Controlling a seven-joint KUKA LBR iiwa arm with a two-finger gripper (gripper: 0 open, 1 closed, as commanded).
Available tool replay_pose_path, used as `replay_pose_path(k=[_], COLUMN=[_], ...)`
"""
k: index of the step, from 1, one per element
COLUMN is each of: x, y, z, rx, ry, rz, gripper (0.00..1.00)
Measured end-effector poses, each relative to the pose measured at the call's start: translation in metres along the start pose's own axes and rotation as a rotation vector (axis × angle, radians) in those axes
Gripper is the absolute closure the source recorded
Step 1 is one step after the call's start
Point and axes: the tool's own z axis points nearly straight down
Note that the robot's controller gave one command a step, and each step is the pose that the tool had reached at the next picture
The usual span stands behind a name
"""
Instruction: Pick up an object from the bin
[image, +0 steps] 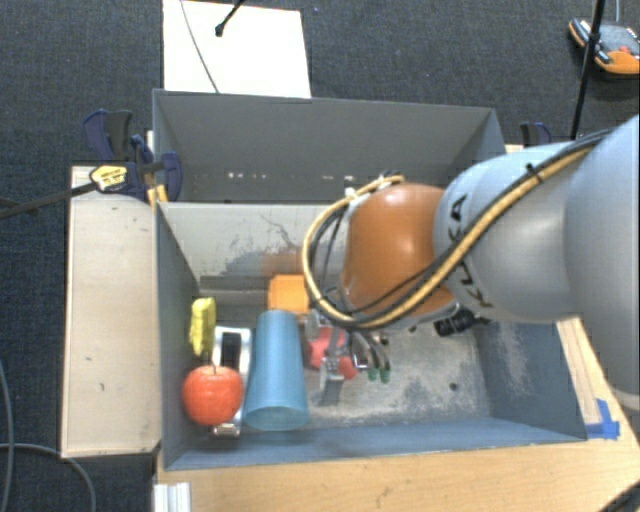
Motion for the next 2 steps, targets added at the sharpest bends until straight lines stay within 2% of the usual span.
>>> replay_pose_path(k=[1,2], x=[0.0,-0.033], y=[0.0,-0.026], z=[0.0,0.018], rx=[0.0,-0.001], ry=[0.0,-0.003], rz=[0.001,0.02], gripper=[0.0,0.0])
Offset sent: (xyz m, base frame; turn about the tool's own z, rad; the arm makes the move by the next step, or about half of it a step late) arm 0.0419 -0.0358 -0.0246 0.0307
